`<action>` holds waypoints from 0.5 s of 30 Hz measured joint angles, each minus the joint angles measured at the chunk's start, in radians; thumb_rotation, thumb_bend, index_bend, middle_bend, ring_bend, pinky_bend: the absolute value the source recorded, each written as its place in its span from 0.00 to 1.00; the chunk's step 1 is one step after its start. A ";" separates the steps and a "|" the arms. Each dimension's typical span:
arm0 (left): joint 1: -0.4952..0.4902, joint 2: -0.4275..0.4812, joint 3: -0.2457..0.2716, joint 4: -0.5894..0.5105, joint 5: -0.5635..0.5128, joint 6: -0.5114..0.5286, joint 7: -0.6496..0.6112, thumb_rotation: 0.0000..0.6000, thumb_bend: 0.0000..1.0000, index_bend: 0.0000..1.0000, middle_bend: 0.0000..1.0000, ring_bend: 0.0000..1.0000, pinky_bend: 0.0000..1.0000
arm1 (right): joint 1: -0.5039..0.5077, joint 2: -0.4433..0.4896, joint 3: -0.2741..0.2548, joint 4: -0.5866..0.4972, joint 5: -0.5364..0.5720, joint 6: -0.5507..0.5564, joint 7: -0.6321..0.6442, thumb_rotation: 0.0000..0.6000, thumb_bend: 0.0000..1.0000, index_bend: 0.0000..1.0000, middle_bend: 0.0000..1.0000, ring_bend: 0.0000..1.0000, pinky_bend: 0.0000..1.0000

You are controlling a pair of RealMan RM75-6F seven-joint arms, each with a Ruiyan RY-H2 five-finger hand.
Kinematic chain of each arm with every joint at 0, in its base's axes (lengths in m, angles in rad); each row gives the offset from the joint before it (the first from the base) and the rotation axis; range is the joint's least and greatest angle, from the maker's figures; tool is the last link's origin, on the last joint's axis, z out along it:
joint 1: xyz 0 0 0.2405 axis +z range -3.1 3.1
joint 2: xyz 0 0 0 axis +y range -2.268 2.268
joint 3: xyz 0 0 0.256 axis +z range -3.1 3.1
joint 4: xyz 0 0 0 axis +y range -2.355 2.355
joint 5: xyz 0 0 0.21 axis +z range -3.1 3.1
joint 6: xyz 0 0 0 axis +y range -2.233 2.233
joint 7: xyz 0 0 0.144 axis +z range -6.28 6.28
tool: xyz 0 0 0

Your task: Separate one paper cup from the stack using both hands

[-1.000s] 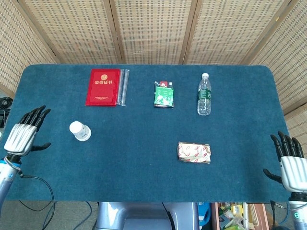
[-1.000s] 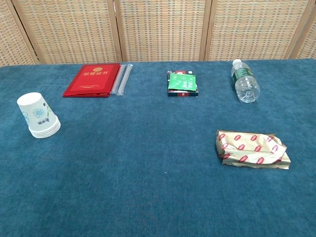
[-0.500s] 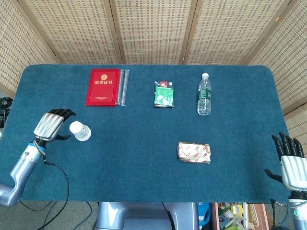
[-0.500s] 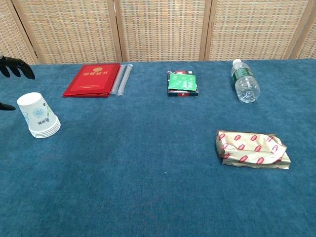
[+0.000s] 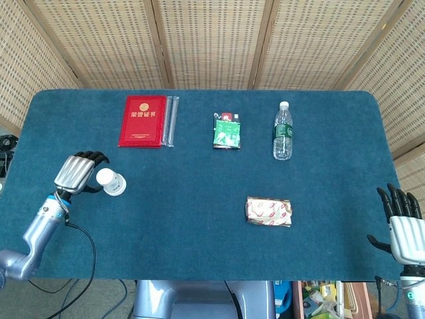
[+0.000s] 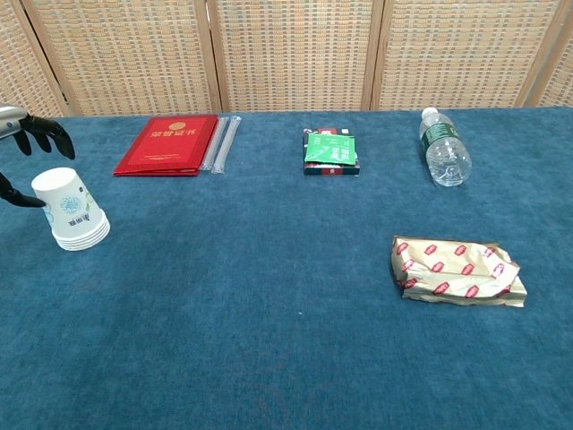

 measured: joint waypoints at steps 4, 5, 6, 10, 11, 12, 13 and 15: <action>-0.010 -0.013 0.000 0.013 -0.012 -0.015 0.006 1.00 0.02 0.40 0.37 0.34 0.36 | 0.000 0.000 0.001 0.003 0.006 -0.004 0.002 1.00 0.00 0.00 0.00 0.00 0.00; -0.013 -0.018 0.001 0.017 -0.015 -0.018 0.009 1.00 0.02 0.42 0.39 0.35 0.37 | 0.001 0.000 0.002 0.004 0.008 -0.005 0.003 1.00 0.00 0.00 0.00 0.00 0.00; -0.015 -0.020 0.001 0.019 -0.017 -0.019 0.010 1.00 0.02 0.44 0.40 0.36 0.38 | 0.001 0.000 0.002 0.005 0.008 -0.006 0.004 1.00 0.00 0.00 0.00 0.00 0.00; -0.019 -0.025 0.003 0.022 -0.025 -0.024 0.015 1.00 0.02 0.50 0.46 0.42 0.43 | 0.003 -0.001 0.002 0.007 0.009 -0.010 0.005 1.00 0.00 0.00 0.00 0.00 0.00; -0.020 -0.025 0.003 0.023 -0.028 -0.025 0.016 1.00 0.02 0.52 0.48 0.43 0.44 | 0.004 -0.002 0.002 0.008 0.009 -0.011 0.005 1.00 0.00 0.00 0.00 0.00 0.00; -0.021 -0.026 0.003 0.023 -0.030 -0.026 0.017 1.00 0.02 0.53 0.49 0.44 0.44 | 0.004 -0.002 0.002 0.008 0.009 -0.012 0.005 1.00 0.00 0.00 0.00 0.00 0.00; -0.021 -0.026 0.002 0.023 -0.032 -0.026 0.018 1.00 0.03 0.53 0.49 0.44 0.44 | 0.005 -0.003 0.002 0.008 0.009 -0.012 0.005 1.00 0.00 0.00 0.00 0.00 0.00; -0.021 -0.026 0.002 0.020 -0.038 -0.027 0.017 1.00 0.05 0.53 0.49 0.44 0.44 | 0.005 -0.003 0.002 0.009 0.009 -0.012 0.005 1.00 0.00 0.00 0.00 0.00 0.00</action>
